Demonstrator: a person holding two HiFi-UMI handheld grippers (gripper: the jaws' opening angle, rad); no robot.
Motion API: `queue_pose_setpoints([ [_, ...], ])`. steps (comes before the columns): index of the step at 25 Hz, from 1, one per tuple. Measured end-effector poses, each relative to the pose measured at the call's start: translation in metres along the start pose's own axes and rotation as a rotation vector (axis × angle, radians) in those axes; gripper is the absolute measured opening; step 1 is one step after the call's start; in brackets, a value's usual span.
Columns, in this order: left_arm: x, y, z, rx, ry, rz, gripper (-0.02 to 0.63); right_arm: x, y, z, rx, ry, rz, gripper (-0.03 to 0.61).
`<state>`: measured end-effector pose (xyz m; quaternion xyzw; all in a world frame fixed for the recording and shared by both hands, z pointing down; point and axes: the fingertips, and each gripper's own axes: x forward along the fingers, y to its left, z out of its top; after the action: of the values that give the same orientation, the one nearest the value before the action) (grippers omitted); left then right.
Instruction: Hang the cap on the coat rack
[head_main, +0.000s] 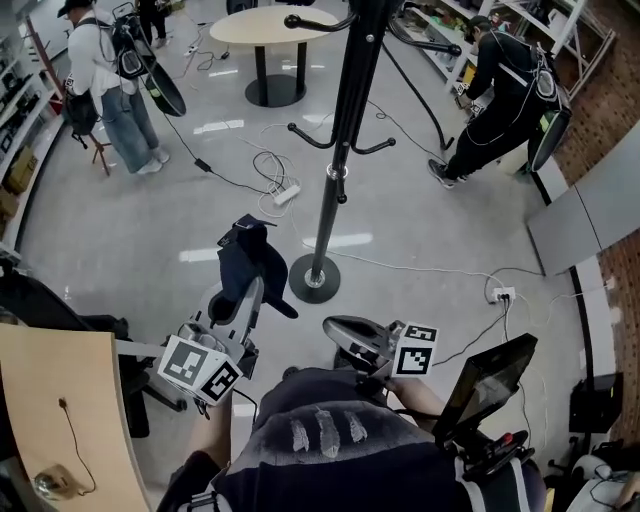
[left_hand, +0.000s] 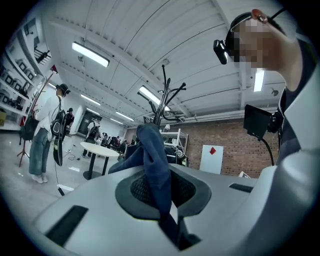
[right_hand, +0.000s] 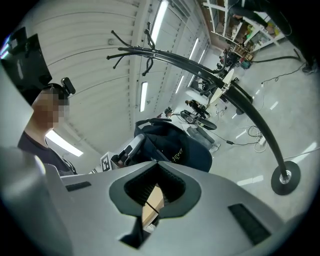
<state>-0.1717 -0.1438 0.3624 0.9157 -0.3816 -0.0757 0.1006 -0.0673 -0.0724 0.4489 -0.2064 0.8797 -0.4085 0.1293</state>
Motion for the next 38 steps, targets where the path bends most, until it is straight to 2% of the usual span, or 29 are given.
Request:
queue_pose_setpoints([
  [7,0.035,0.017,0.037,0.151,-0.048,0.093,0.037,-0.015,-0.031,0.024,0.001,-0.014,0.057,0.003],
  [17,0.084,0.028,0.113,0.272,-0.131,0.192,0.037,-0.027,-0.054,0.063,0.030,0.003,0.098,0.003],
  [24,0.106,0.030,0.152,0.365,-0.174,0.219,0.037,-0.029,-0.059,0.064,0.041,0.035,0.102,0.003],
  [34,0.133,0.055,0.177,0.408,-0.182,0.227,0.037,-0.011,-0.057,0.061,0.010,0.087,0.104,0.003],
  [38,0.137,0.063,0.204,0.415,-0.189,0.227,0.037,-0.003,-0.046,0.068,0.012,0.082,0.094,0.003],
])
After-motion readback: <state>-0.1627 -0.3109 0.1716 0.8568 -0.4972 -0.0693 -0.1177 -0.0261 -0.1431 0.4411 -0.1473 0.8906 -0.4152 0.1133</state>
